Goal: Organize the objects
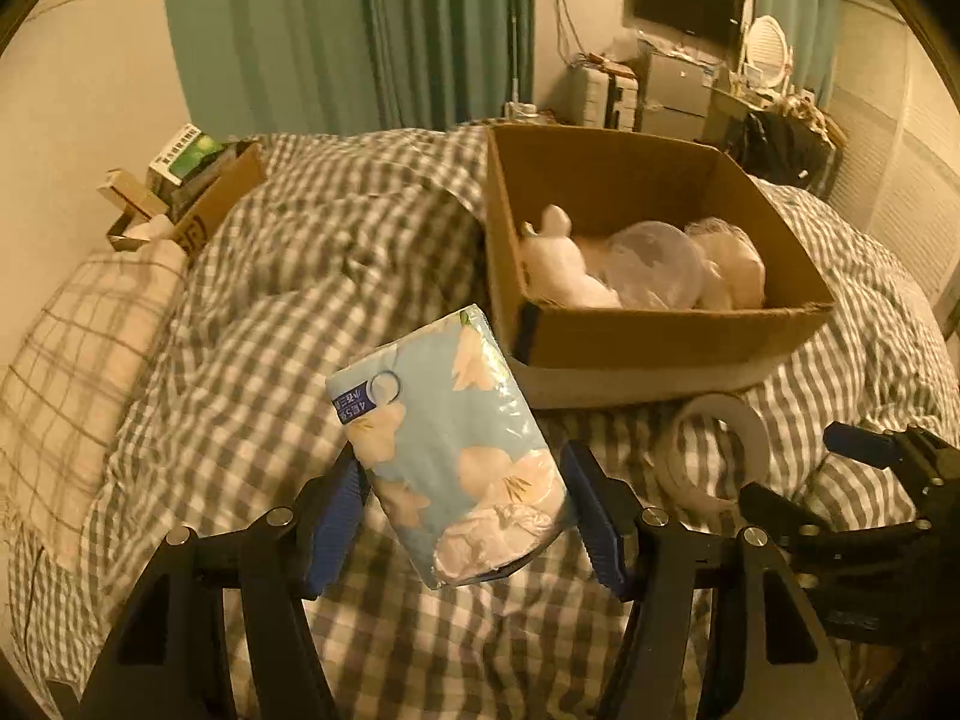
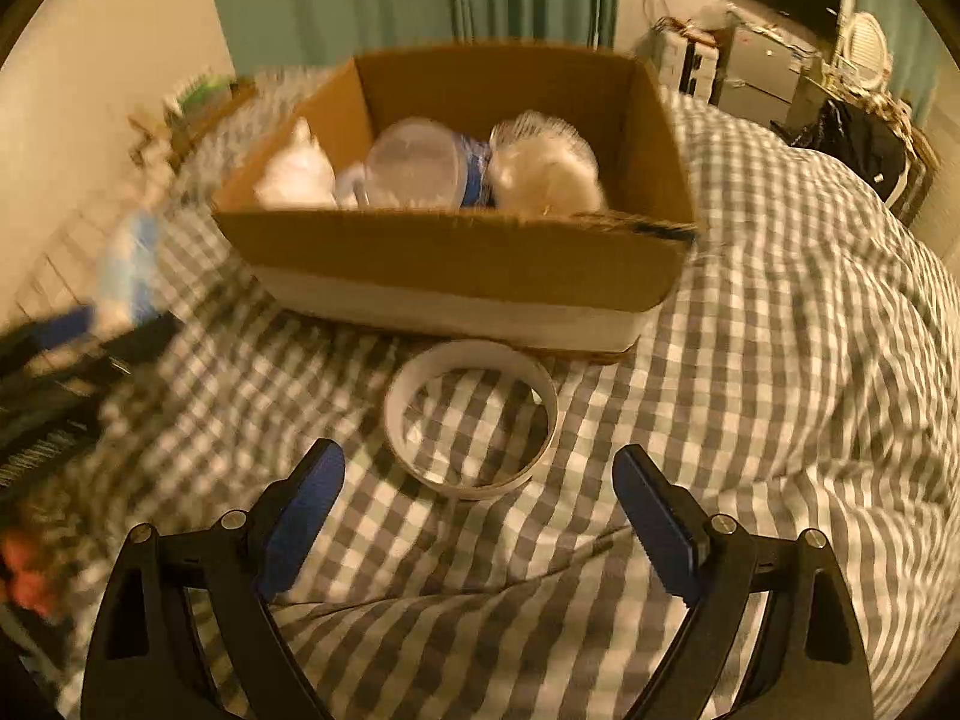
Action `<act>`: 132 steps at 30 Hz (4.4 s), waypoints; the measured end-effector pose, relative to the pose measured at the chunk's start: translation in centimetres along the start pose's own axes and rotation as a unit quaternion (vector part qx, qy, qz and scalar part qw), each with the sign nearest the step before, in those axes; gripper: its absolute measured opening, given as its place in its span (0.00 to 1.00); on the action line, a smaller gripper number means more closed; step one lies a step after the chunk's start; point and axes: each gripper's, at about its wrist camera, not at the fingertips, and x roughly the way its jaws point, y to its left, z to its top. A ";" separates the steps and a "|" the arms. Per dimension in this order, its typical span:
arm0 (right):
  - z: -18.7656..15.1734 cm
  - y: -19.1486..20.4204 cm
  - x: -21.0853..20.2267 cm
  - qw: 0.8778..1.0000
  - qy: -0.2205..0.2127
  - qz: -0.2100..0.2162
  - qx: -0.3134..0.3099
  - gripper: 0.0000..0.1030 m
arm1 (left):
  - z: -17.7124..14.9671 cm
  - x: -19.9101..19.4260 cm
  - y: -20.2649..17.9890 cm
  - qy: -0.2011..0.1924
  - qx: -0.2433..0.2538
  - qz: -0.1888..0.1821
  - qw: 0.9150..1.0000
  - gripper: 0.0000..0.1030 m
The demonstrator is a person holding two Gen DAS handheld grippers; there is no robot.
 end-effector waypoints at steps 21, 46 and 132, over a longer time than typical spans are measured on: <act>-0.5 0.6 4.7 0.998 0.050 -0.014 -0.019 0.78 | -1.7 3.0 0.4 0.046 0.006 -0.010 0.999 0.64; -0.2 -0.1 -16.4 0.994 -0.104 -0.015 0.000 0.77 | 0.3 -7.3 -4.2 -0.002 0.047 -0.093 0.995 0.64; 0.7 -4.3 -15.6 0.950 -0.293 -0.094 0.050 1.00 | 3.0 -6.7 -4.3 -0.177 -0.004 -0.011 0.984 1.00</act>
